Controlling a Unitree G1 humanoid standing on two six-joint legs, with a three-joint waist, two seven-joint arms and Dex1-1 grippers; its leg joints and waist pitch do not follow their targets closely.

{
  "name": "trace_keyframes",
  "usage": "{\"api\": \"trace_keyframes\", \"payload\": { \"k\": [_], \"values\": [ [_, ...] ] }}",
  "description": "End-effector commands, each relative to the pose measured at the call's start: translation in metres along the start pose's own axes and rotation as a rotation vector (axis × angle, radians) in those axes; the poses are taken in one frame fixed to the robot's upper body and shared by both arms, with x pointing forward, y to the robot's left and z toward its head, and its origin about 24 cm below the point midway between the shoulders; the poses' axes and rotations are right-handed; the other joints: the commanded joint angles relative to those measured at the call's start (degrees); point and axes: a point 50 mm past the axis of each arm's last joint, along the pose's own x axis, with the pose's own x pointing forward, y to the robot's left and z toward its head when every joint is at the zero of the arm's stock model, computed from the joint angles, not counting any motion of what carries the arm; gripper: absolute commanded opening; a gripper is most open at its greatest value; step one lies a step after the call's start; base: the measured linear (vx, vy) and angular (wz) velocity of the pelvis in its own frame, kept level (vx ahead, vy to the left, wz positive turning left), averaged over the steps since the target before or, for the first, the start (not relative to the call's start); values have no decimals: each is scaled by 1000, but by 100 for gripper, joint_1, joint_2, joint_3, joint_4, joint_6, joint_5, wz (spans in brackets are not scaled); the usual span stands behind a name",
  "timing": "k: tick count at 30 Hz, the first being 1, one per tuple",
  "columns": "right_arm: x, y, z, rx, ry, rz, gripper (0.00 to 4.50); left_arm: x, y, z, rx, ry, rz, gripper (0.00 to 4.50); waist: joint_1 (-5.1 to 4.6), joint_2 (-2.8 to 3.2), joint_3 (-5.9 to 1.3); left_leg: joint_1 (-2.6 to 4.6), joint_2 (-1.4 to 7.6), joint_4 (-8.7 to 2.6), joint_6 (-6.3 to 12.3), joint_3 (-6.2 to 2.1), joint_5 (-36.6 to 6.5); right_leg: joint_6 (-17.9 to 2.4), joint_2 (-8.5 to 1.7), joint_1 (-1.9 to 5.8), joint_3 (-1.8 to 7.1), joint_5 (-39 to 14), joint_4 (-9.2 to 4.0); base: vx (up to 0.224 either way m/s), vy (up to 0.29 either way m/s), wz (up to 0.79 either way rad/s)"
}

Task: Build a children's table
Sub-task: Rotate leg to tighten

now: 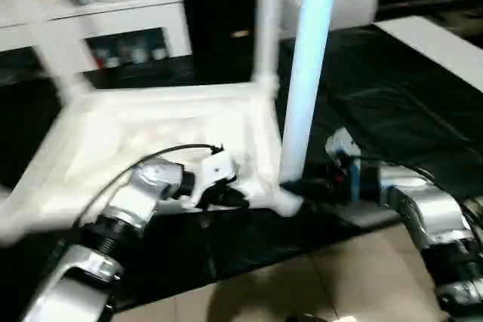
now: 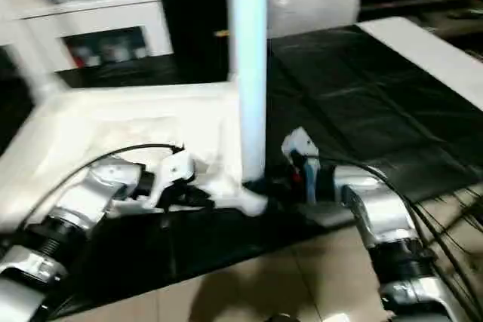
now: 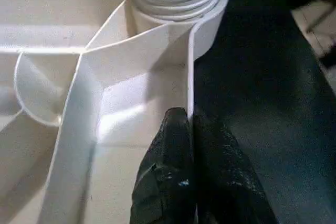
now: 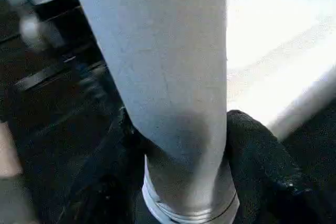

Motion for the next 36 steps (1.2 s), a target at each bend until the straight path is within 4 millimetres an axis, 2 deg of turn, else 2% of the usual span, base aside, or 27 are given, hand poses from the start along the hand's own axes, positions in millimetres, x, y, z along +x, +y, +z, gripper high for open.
{"api": "trace_keyframes", "payload": {
  "k": [1, 2, 3, 4, 5, 6, 8, 9, 10, 11, 12, 14, 15, 16, 18, 19, 20, 21, 23, 25, 26, 28, 31, 32, 34, 35, 36],
  "values": [
    [24, 6, -7, 53, 40, -37, 199, 24, -14, 31, 49, -113, -58, 0, -24, -115, -298, -93, 171, -440, 267, -143, -1367, -64, -283, 338, 151, -3626, -622, 0, 0, 0],
    [32, 4, -8, 82, 40, -101, 199, 31, -12, 36, 14, -126, 2, 0, -49, -122, -300, -85, 169, -439, 294, -138, -1366, -68, -280, 325, 150, -3602, -642, 0, 0, 0],
    [40, 0, -9, 107, 40, -201, 199, 39, -9, 43, -27, -145, 83, 0, -117, -84, -299, -84, 165, -438, 302, -151, -1354, -139, -277, 324, 133, -3515, -639, 0, 0, 0],
    [47, -3, -10, 125, 40, -289, 199, 45, -6, 49, -56, -154, 156, 0, -161, -91, -304, -94, 173, -435, 285, -150, -1331, -160, -276, 328, 132, -3466, -636, 0, 0, 0],
    [53, -4, -10, 139, 30, -345, 199, 50, -4, 54, -74, -161, 209, 0, -252, -91, -304, -78, 136, -408, 249, -149, -1375, -138, -265, 306, 83, -3553, -676, 0, 0, 0],
    [55, -4, -10, 144, 20, -360, 199, 52, -4, 56, -81, -165, 223, 0, -272, -89, -310, -61, 133, -411, 262, -154, -1402, -126, -268, 308, 75, -3575, -689, 0, 0, 0],
    [61, 0, -5, 124, -48, -347, 199, 56, -5, 61, -83, -169, 245, 0, -285, -63, -346, -118, 185, -442, 443, -174, -1251, -248, -309, 355, 124, -3112, -652, 0, 0, 0],
    [61, 0, -3, 113, -73, -336, 199, 55, -5, 61, -76, -164, 247, 0, -286, -73, -352, -137, 193, -450, 493, -182, -1207, -299, -312, 372, 132, -2968, -628, 0, 0, 0],
    [60, 1, -2, 104, -91, -326, 199, 54, -5, 60, -67, -158, 247, 0, -267, -74, -372, -158, 207, -457, 597, -186, -1057, -409, -315, 392, 162, -2662, -576, 0, 0, 0],
    [59, 0, 0, 108, -109, -322, 253, 52, -4, 58, -60, -148, 246, 0, -246, -58, -384, -164, 223, -454, 685, -187, -884, -559, -319, 397, 190, -2346, -521, 0, 0, 0],
    [56, 1, 1, 104, -124, -297, 266, 49, -4, 53, -46, -130, 244, 0, -236, -42, -391, -169, 228, -452, 729, -189, -803, -624, -316, 408, 198, -2197, -495, 0, 0, 0],
    [54, 1, 2, 101, -134, -283, 272, 47, -3, 50, -38, -116, 245, 0, -187, -49, -419, -174, 242, -427, 890, -180, -537, -842, -332, 422, 228, -1725, -424, 0, 0, 0],
    [50, 1, 3, 85, -142, -263, 287, 44, -2, 47, -31, -103, 247, 0, -177, -25, -424, -183, 246, -421, 925, -185, -450, -891, -334, 430, 231, -1594, -396, 0, 0, 0],
    [46, 2, 3, 69, -146, -246, 302, 41, -1, 44, -23, -92, 248, 0, -158, -45, -434, -195, 242, -401, 1013, -175, -286, -946, -325, 428, 235, -1371, -369, 0, 0, 0],
    [40, 2, 3, 49, -155, -217, 314, 38, 1, 40, -13, -77, 251, 0, -126, -53, -428, -208, 232, -387, 1095, -169, -172, -1005, -323, 437, 236, -1250, -339, 0, 0, 0],
    [34, 2, 2, 29, -161, -189, 327, 35, 2, 37, -3, -62, 252, 0, -77, -48, -427, -193, 238, -384, 1128, -163, -179, -977, -321, 435, 233, -1312, -351, 0, 0, 0],
    [28, 2, 2, 6, -161, -157, 327, 32, 3, 35, 10, -54, 242, 0, -20, -31, -424, -173, 252, -388, 1123, -161, -207, -952, -327, 422, 237, -1392, -356, 0, 0, 0],
    [28, 2, 2, 6, -161, -157, 349, 32, 3, 35, 10, -54, 242, 0, -15, -39, -416, -169, 257, -396, 1123, -155, -231, -947, -315, 421, 237, -1434, -365, 0, 0, 0],
    [16, 2, -1, -29, -140, -98, 353, 25, 5, 29, 33, -35, 211, 0, 63, -34, -400, -148, 277, -414, 1037, -161, -378, -876, -312, 414, 240, -1660, -383, 0, 0, 0],
    [5, 1, -2, -57, -115, -59, 363, 20, 5, 24, 48, -14, 175, 0, 108, -28, -391, -136, 287, -435, 930, -165, -509, -850, -315, 408, 246, -1790, -392, 0, 0, 0],
    [0, 0, -2, -70, -104, -39, 390, 17, 5, 22, 67, -1, 152, 0, 108, -28, -391, -136, 287, -435, 930, -165, -509, -850, -315, 408, 246, -1790, -392, 0, 0, 0],
    [-10, -2, -1, -93, -73, 2, 401, 11, 5, 16, 113, 28, 97, 0, 152, -27, -389, -124, 292, -453, 828, -168, -656, -830, -319, 411, 258, -1857, -400, 0, 0, 0],
    [-17, -3, -1, -112, -39, 39, 401, 7, 4, 12, 135, 47, 46, 0, 196, -22, -392, -112, 301, -452, 804, -159, -614, -864, -321, 398, 273, -1754, -383, 0, 0, 0],
    [-24, -1, -2, -142, 3, 112, 401, 2, -1, 6, 172, 65, -58, 0, 230, -47, -397, -127, 297, -447, 825, -151, -573, -882, -319, 410, 276, -1677, -366, 0, 0, 0],
    [-26, -1, -2, -163, 18, 139, 401, 0, -3, 5, 195, 70, -99, 0, 266, -29, -403, -119, 309, -438, 870, -144, -470, -935, -319, 392, 282, -1532, -342, 0, 0, 0],
    [-28, -1, -2, -179, 28, 157, 401, -2, -4, 4, 214, 72, -130, 0, 290, -48, -405, -114, 319, -438, 877, -138, -434, -951, -325, 388, 290, -1493, -332, 0, 0, 0],
    [-29, -1, -2, -178, 33, 177, 401, -3, -4, 3, 221, 74, -147, 0, 309, -40, -412, -111, 319, -433, 878, -139, -410, -966, -329, 390, 289, -1469, -316, 0, 0, 0]
  ]
}}
